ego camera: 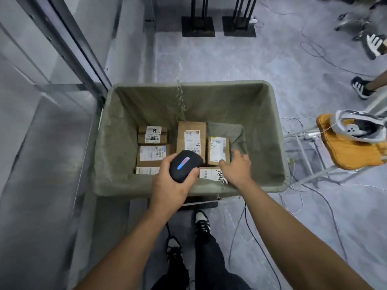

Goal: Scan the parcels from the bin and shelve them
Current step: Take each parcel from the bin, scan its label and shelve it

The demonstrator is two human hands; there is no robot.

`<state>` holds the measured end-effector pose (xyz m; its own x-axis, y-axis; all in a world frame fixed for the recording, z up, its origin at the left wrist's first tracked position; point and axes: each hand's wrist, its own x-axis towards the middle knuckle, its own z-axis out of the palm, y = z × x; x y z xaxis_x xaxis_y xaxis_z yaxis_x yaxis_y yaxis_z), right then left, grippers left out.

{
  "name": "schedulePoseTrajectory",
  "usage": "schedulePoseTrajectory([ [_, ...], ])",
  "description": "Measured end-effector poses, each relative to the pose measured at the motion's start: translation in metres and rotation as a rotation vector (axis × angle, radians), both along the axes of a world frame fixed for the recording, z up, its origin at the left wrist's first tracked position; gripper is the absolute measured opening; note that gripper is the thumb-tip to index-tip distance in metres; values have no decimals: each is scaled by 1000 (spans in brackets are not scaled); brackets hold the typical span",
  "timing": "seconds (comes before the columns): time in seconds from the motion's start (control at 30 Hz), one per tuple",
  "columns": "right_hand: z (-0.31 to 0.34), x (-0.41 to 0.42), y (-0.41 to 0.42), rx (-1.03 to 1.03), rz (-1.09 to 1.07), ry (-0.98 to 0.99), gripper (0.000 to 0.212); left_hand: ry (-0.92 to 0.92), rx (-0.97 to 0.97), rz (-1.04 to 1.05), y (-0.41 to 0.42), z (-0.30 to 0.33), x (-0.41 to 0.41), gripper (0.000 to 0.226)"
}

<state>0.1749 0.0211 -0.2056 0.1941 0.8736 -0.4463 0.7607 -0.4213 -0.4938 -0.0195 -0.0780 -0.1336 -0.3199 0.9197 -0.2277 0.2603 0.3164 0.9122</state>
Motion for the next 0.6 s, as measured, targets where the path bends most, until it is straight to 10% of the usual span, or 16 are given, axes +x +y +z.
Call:
schedulePoseTrajectory([
  [0.6,-151,-23,99,-261,27,-215,93,70,-197,14,91,-39,19,52],
])
